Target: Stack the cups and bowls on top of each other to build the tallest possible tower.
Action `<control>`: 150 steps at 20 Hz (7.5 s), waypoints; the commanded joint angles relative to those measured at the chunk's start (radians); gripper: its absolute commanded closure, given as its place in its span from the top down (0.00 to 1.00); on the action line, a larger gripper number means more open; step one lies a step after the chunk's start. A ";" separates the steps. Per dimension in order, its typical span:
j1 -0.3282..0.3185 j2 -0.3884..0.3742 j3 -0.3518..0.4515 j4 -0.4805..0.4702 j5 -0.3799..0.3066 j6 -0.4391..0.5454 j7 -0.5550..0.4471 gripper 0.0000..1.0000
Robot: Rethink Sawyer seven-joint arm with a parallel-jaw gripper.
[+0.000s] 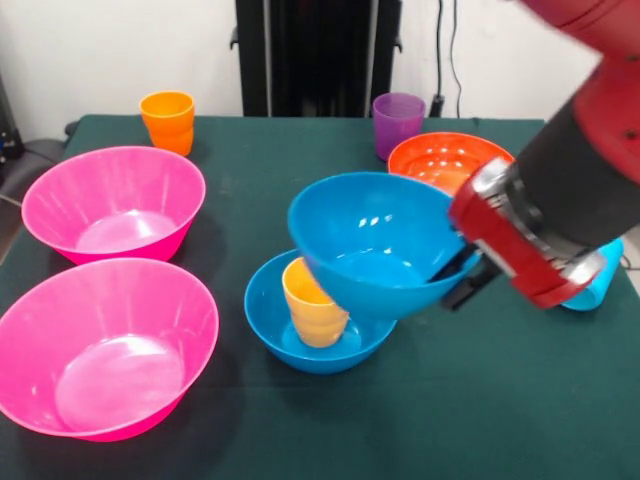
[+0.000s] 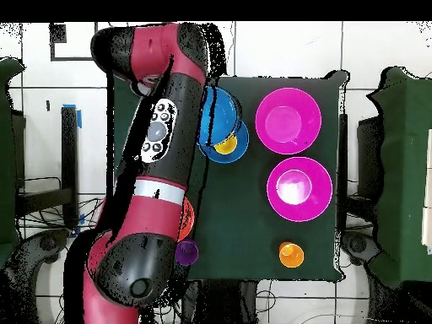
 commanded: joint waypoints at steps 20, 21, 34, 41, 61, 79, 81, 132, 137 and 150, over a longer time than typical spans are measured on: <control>-0.013 -0.011 0.160 0.102 -0.101 0.102 -0.262 0.00; -0.008 -0.017 0.164 0.113 -0.106 0.096 -0.262 0.00; 0.035 -0.086 0.210 0.275 -0.194 -0.004 -0.256 0.00; 0.065 -0.121 0.266 0.395 -0.245 -0.076 -0.218 0.00; 0.081 -0.120 0.335 0.423 -0.288 -0.179 -0.127 0.00; 0.095 -0.123 0.357 0.441 -0.289 -0.216 -0.094 0.00; 0.093 -0.122 0.361 0.443 -0.291 -0.232 -0.099 0.00; 0.086 -0.134 0.363 0.428 -0.299 -0.194 -0.105 1.00; 0.091 -0.146 0.355 0.427 -0.303 -0.184 -0.107 1.00; 0.128 -0.199 0.218 0.290 -0.379 -0.041 -0.134 1.00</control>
